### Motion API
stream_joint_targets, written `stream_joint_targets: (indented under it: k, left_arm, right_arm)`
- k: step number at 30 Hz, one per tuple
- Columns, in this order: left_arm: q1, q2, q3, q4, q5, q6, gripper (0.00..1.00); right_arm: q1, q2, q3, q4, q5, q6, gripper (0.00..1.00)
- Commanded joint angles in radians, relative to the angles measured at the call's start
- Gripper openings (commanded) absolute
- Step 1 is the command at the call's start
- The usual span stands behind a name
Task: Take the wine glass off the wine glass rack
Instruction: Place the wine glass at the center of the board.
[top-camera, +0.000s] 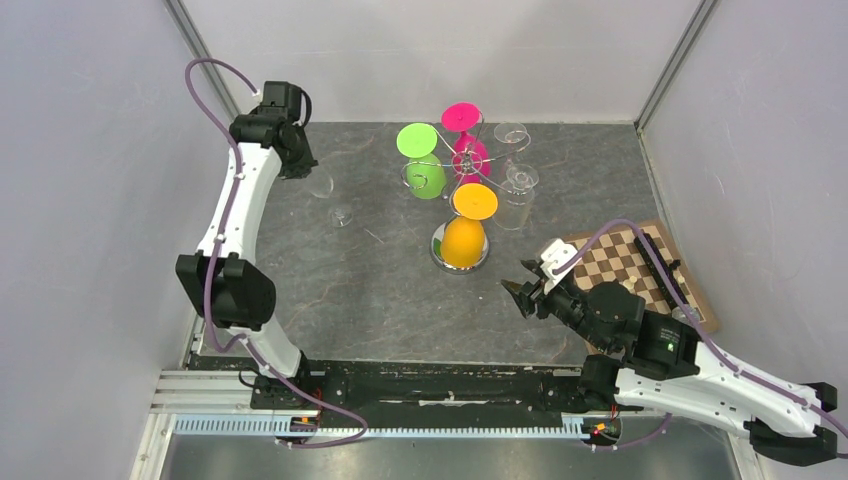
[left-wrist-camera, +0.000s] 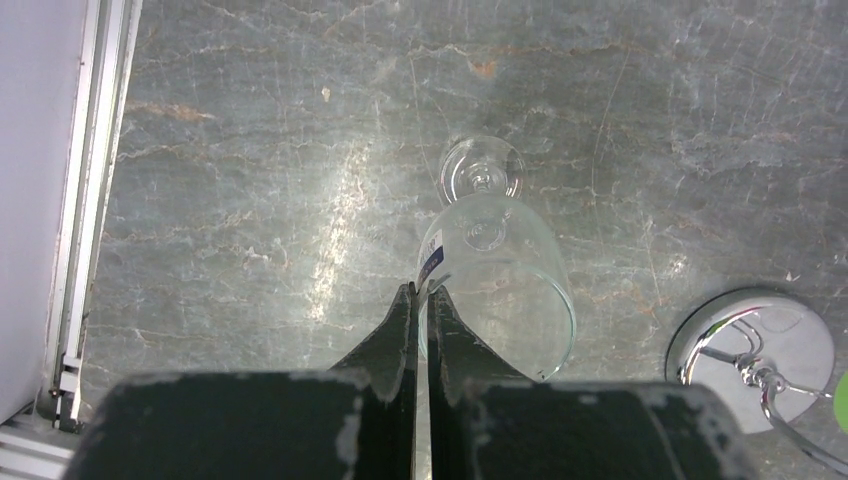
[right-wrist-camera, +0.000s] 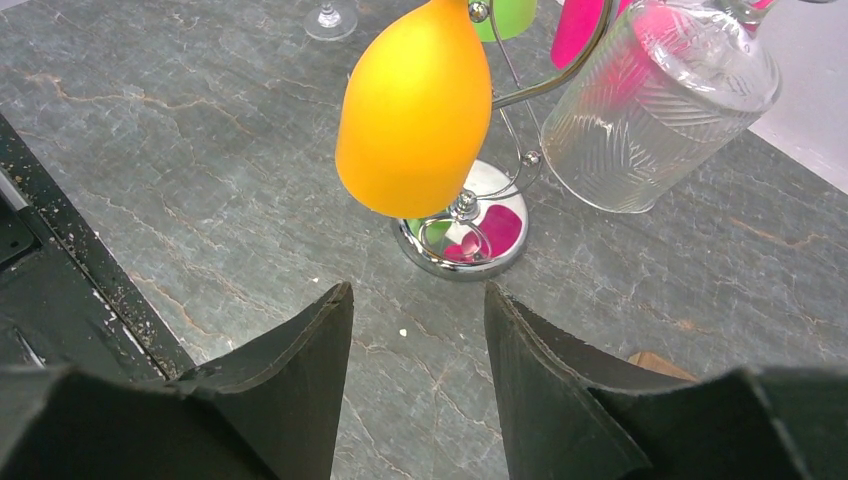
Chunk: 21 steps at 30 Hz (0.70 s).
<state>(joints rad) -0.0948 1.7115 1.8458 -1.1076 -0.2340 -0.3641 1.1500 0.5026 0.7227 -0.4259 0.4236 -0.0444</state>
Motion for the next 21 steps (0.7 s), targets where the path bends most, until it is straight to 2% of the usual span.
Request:
stream_joint_targets:
  k: [1, 11, 21]
  left_arm:
    - [0.006, 0.027, 0.075, 0.064, -0.034, 0.058, 0.02]
    - [0.006, 0.097, 0.131, 0.072, -0.088, 0.068, 0.02]
    - [0.006, 0.128, 0.147, 0.081, -0.08, 0.076, 0.02]
  right_arm:
    - [0.004, -0.018, -0.005, 0.033, 0.003, 0.018, 0.54]
    - [0.004, -0.032, -0.019, 0.023, 0.014, 0.031, 0.54]
    - [0.004, -0.047, -0.034, 0.02, 0.037, 0.043, 0.56]
